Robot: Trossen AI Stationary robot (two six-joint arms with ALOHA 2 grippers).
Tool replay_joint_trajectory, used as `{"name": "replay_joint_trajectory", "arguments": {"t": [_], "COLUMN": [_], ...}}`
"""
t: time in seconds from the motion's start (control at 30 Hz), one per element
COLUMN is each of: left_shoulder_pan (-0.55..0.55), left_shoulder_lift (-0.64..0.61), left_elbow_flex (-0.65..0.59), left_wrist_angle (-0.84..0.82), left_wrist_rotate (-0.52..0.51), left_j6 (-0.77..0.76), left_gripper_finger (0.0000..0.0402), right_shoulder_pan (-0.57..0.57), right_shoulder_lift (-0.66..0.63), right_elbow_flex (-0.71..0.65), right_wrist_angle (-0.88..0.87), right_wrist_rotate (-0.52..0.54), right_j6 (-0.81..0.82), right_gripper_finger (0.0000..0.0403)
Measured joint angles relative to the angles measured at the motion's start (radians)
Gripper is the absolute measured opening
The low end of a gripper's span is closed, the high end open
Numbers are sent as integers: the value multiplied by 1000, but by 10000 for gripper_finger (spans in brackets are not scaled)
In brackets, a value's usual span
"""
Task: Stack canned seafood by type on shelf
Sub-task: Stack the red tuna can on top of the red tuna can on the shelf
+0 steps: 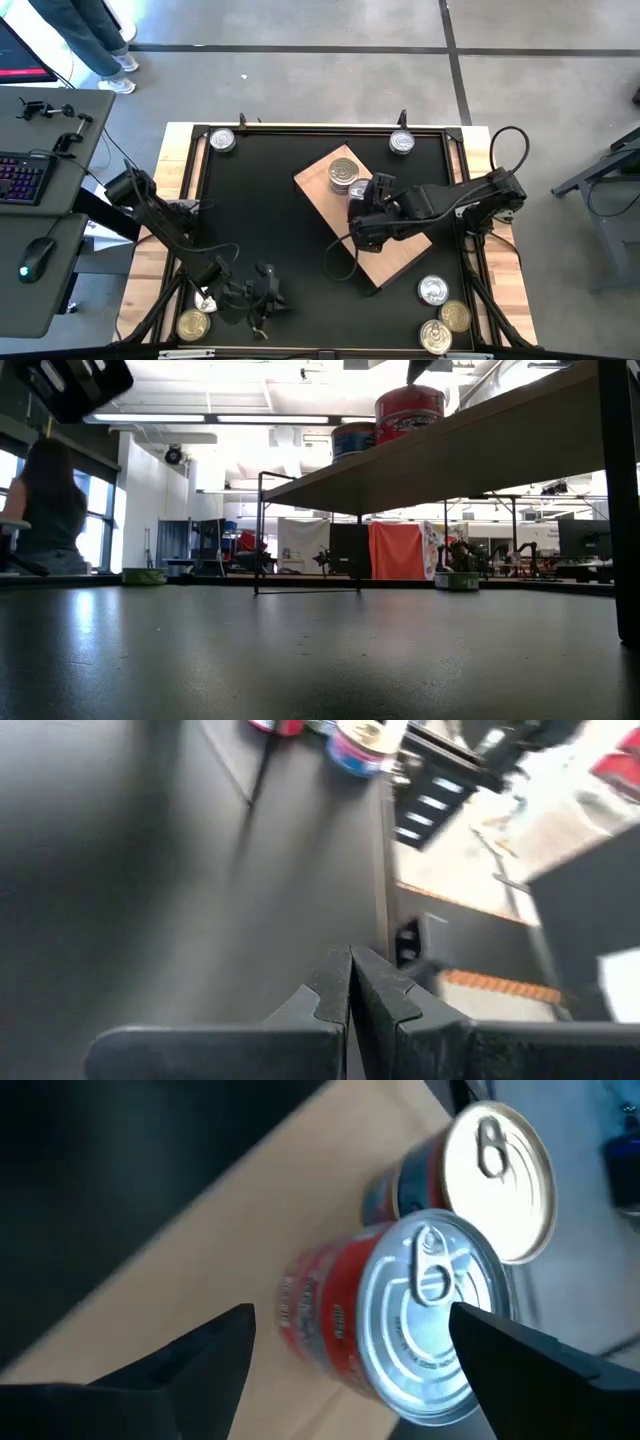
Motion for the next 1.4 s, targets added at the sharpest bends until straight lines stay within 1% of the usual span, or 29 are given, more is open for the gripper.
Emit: {"name": "replay_joint_trajectory", "arguments": {"t": [0.13,0.2,0.33,0.43,0.53,0.67,0.77,0.87,0.97,1.1,1.13,1.17,1.27,1.4], "left_shoulder_pan": [-1,-6,-33,-77,-131,-182,-197,-195,-181,-154,-147,-141,-121,-102], "left_shoulder_lift": [-81,-137,-240,-280,-286,-261,-244,-231,-230,-231,-231,-231,-231,-232], "left_elbow_flex": [0,0,1,1,1,0,0,0,0,0,0,0,0,0], "left_wrist_angle": [-17,-33,-94,-155,-203,-225,-216,-213,-213,-215,-215,-216,-215,-215], "left_wrist_rotate": [152,182,181,177,141,63,0,-53,-67,-67,-67,-67,-67,-66], "left_j6": [27,56,93,75,6,-75,-125,-142,-142,-121,-111,-104,-89,-89], "left_gripper_finger": [0,0,0,0,0,0,0,0,0,0,0,0,0,0], "right_shoulder_pan": [9,16,35,60,108,192,260,348,445,560,583,603,648,650], "right_shoulder_lift": [0,0,-1,-2,-1,-1,0,0,0,-1,-1,-1,0,-1], "right_elbow_flex": [89,126,147,117,41,-91,-181,-243,-275,-346,-371,-398,-477,-563], "right_wrist_angle": [40,84,222,329,440,556,605,651,669,652,642,629,533,406], "right_wrist_rotate": [1,6,-1,-87,-171,-209,-309,-346,-354,-374,-391,-407,-459,-557], "right_j6": [57,97,168,180,187,292,410,551,679,871,917,976,1144,1310], "right_gripper_finger": [326,326,326,326,326,314,281,228,153,33,17,13,23,4]}}
